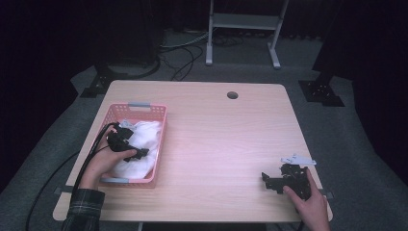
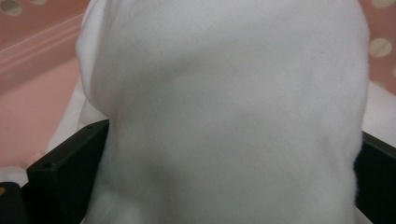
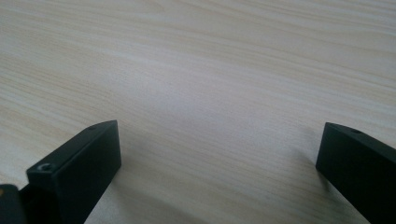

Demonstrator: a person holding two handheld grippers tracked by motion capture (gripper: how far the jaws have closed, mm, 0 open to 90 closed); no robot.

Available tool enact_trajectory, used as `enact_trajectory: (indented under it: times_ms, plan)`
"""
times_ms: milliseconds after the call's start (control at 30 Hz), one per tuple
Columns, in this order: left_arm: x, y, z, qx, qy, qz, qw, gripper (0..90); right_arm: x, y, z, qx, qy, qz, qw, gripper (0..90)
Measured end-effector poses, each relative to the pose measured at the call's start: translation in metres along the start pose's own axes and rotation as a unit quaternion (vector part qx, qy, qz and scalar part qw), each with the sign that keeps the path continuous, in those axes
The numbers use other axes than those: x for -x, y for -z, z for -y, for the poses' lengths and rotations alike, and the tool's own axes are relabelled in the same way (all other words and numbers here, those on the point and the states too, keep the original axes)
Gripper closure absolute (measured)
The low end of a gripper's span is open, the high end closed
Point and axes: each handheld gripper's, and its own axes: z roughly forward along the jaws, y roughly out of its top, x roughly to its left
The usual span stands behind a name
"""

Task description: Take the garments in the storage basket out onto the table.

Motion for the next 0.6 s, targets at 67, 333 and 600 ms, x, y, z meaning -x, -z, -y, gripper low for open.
enact_trajectory:
  times_ms: [67, 333, 600]
  plan:
    - [-0.0009, -0.0005, 0.0003, -0.001, 0.005, 0.004, 1.0000, 0.0, 0.0000, 0.0000, 0.0000, 0.000, 0.000, 0.000, 1.0000, 0.0]
    - [-0.0014, -0.0020, 0.0007, -0.009, 0.010, 0.010, 0.9999, 0.6, 0.0000, 0.0000, 0.0000, 0.000, 0.000, 0.000, 1.0000, 0.0]
    - [0.0002, 0.0035, -0.0015, -0.009, -0.007, 0.029, 0.9995, 24.0, 0.0000, 0.0000, 0.0000, 0.000, 0.000, 0.000, 1.0000, 0.0]
